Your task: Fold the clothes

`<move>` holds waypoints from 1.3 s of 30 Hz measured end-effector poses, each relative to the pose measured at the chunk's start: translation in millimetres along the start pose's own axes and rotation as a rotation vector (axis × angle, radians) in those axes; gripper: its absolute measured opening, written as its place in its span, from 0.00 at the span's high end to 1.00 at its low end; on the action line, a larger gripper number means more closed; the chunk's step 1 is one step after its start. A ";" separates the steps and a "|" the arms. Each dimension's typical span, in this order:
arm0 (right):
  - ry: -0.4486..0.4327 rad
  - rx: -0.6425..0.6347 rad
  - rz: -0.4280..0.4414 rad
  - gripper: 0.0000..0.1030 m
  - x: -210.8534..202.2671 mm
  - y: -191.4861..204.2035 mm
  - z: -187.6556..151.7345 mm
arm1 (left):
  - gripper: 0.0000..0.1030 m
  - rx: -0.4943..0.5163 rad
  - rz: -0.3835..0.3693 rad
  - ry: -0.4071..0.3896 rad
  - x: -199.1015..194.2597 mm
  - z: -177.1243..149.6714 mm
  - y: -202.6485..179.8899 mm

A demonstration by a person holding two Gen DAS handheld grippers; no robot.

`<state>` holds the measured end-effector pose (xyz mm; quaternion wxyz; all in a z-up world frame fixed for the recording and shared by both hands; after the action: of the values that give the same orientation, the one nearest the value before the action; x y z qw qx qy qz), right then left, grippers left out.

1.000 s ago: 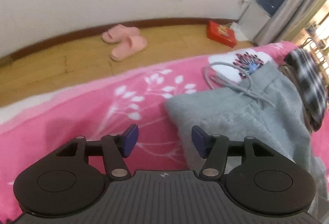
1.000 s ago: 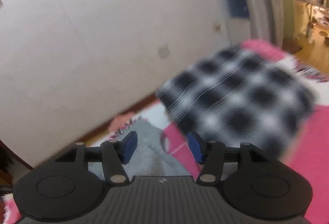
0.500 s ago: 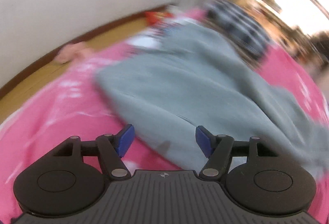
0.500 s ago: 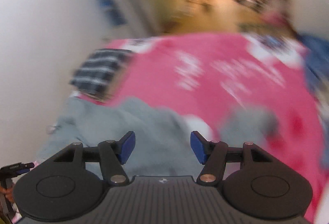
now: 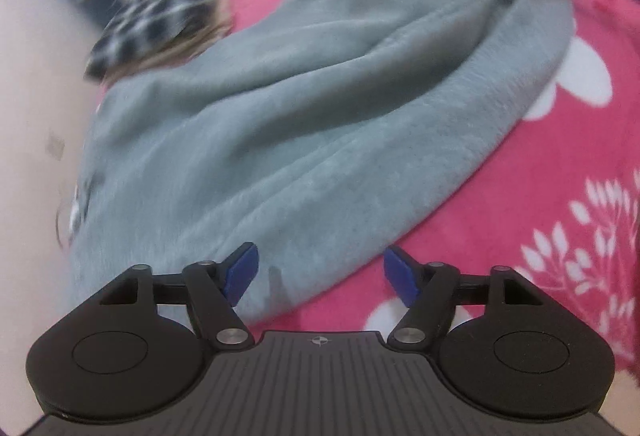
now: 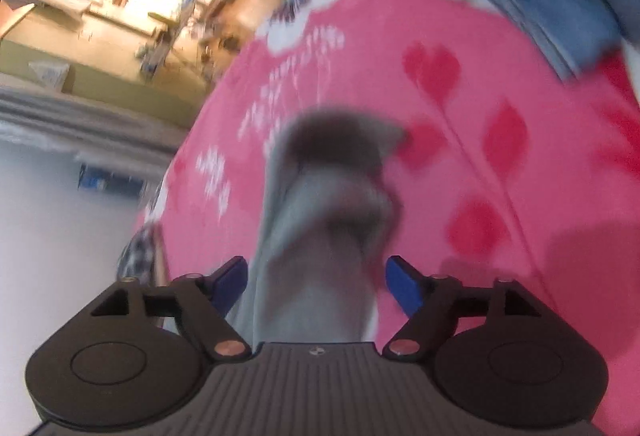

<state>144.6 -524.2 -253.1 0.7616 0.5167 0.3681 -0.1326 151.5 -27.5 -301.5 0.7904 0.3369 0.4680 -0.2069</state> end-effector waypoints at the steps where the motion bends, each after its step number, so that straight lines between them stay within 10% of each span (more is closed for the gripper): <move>1: -0.014 0.006 0.001 0.13 8.7 2.5 11.3 | 0.21 0.017 0.006 0.002 1.7 3.6 -1.8; 6: 0.049 0.021 -0.111 0.05 66.5 0.3 39.4 | 0.17 0.060 0.015 0.028 14.3 11.7 -3.1; 10: 0.084 0.083 -0.185 0.86 69.2 -16.9 30.2 | 0.31 0.053 0.010 0.064 24.5 13.4 -3.4; 14: 0.033 0.077 -0.163 0.91 0.4 -22.9 9.1 | 0.45 0.021 -0.021 0.093 26.3 9.3 -2.3; 21: 0.127 0.331 -0.264 0.85 -143.2 -105.6 -97.1 | 0.45 0.006 -0.037 0.074 7.2 -10.0 1.1; 23: 0.193 0.420 -0.377 0.50 -158.4 -144.7 -134.6 | 0.44 -0.003 -0.037 0.085 5.0 -17.5 3.0; 27: 0.149 0.529 -0.487 0.47 -195.0 -187.7 -161.2 | 0.44 -0.051 -0.034 0.126 -4.0 -31.0 14.7; 33: -0.076 0.259 -0.493 0.41 -222.8 -133.2 -108.5 | 0.40 -0.164 -0.050 0.064 -32.0 -19.5 41.1; 39: -0.007 -0.033 -0.183 0.20 -116.6 -19.7 -60.1 | 0.37 -0.304 -0.111 -0.010 -25.8 30.9 51.2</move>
<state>26.7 -500.4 -197.1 0.7559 0.4678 0.4132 -0.1974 190.6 -14.4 -251.1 0.8219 0.1860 0.5079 -0.1789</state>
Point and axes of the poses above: each gripper's, at about its wrist camera, not at the fingertips, and x roughly the way its jaws point, y to its left, z to its top, the point moved 8 cm from there along x, roughly the way its jaws point, and after that the axes turned 3 degrees about y, right-handed, at the moved point
